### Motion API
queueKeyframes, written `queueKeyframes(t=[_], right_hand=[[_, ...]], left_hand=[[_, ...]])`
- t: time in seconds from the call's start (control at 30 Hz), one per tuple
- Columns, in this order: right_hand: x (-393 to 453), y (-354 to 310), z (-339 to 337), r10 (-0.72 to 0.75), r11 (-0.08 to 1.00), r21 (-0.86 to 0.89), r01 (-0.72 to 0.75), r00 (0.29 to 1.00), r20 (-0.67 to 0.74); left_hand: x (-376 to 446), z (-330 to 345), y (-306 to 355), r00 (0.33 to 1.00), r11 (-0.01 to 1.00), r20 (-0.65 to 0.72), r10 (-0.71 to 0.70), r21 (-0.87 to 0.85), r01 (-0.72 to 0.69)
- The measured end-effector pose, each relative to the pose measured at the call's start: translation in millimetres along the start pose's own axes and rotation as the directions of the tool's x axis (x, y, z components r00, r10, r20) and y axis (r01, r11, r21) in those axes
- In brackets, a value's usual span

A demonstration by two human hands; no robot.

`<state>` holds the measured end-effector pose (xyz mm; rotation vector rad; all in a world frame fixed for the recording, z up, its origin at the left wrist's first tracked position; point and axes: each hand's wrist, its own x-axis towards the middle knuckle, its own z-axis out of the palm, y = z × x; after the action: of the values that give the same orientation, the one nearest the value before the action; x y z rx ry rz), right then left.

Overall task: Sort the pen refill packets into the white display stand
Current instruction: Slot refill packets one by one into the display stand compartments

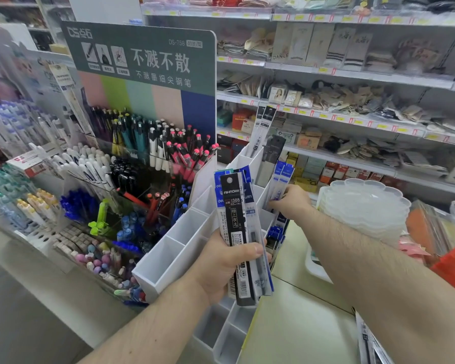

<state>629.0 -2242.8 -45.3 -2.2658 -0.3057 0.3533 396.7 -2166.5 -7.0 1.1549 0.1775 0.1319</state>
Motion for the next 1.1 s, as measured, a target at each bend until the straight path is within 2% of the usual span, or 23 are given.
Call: queueKeyframes(t=[0.07,0.13,0.2,0.3,0.43,0.53,0.63,0.7,0.8,0.9,1.1], right_hand=[[2,1,-1,0.006,0.999,0.048,-0.006,1.000,0.012],[4,-1,-4,0.004,0.986,0.164,0.007,0.998,-0.066],[7,-2,-7,-0.020,0.982,0.184,0.047,0.989,-0.149],[8,2,-6,-0.085,0.995,0.043,0.093,0.984,-0.158],[10,9,-5,-0.084,0.968,-0.239,0.079,0.996,-0.008],[10,10,-8,-0.037,0.957,-0.285,0.050,0.998,0.048],[7,9,-10,-0.006,0.982,-0.189,0.011,1.000,0.023],[4,8,-12,-0.014,0.994,-0.107,0.008,0.998,-0.061],[-1,4,-15,0.019,0.993,0.117,0.004,0.981,-0.195],[-19,-4,-14,0.051,0.968,0.251,0.013,0.968,-0.247],[-115,-38,-28,-0.105,0.845,0.514,0.147,0.988,-0.109]], left_hand=[[0,0,0,1.000,1.000,0.007,0.001,-0.008,-0.001],[0,0,0,1.000,1.000,0.010,0.003,-0.008,-0.003],[0,-1,-1,1.000,1.000,0.011,0.004,-0.005,-0.004],[1,-1,-1,1.000,1.000,0.011,0.003,0.002,-0.003],[2,-1,-2,1.000,1.000,-0.005,0.010,-0.001,-0.010],[2,-1,-2,1.000,1.000,-0.005,0.018,-0.017,-0.018],[2,-1,-1,1.000,1.000,0.000,0.020,-0.012,-0.020],[2,-1,-1,1.000,1.000,0.000,0.020,-0.011,-0.020],[2,-1,-1,1.000,1.000,-0.002,0.023,-0.011,-0.023],[3,-2,-2,1.000,1.000,-0.009,0.027,-0.005,-0.027],[3,-1,-4,1.000,1.000,-0.005,0.020,0.009,-0.020]])
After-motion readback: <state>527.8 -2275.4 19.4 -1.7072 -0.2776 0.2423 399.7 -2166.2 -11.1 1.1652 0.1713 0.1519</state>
